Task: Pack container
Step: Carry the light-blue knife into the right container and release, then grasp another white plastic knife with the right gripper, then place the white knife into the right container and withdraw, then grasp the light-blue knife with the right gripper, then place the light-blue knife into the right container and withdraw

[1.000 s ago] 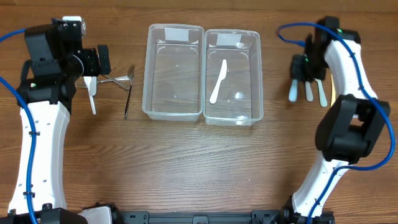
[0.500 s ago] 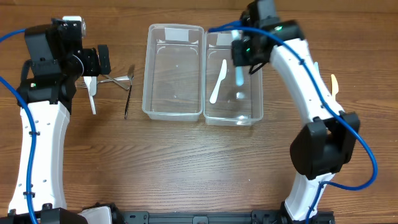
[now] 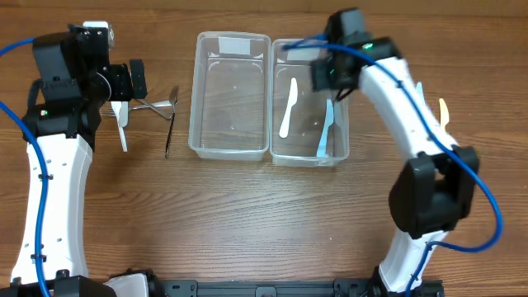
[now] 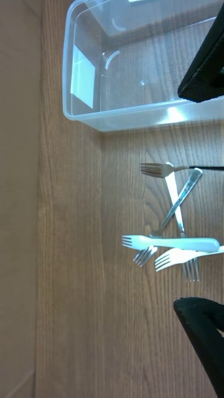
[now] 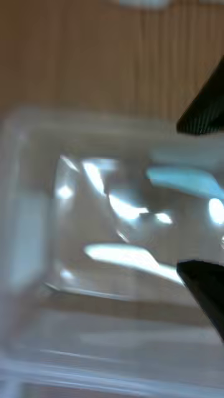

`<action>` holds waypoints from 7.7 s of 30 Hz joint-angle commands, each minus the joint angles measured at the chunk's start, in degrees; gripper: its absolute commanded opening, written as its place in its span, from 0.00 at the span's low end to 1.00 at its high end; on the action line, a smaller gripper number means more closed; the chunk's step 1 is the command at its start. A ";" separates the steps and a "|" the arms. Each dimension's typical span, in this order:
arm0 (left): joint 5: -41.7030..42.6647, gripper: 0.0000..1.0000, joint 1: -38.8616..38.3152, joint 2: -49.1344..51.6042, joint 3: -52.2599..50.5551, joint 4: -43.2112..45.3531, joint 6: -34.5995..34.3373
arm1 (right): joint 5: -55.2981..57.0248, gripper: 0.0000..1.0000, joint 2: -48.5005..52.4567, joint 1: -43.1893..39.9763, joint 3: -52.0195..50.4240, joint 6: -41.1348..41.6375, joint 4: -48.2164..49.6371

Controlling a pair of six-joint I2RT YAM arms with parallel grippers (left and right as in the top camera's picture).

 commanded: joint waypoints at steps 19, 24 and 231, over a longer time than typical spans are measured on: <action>-0.17 1.00 0.26 0.22 1.70 0.04 1.31 | -6.54 0.72 12.02 -26.80 2.78 -13.49 2.38; -0.17 1.00 0.26 0.22 1.70 0.04 1.31 | -5.66 0.63 15.17 -26.93 2.75 -13.44 2.29; -0.17 1.00 0.26 0.22 1.70 0.04 1.31 | -3.21 0.68 9.51 4.24 19.47 2.95 -18.93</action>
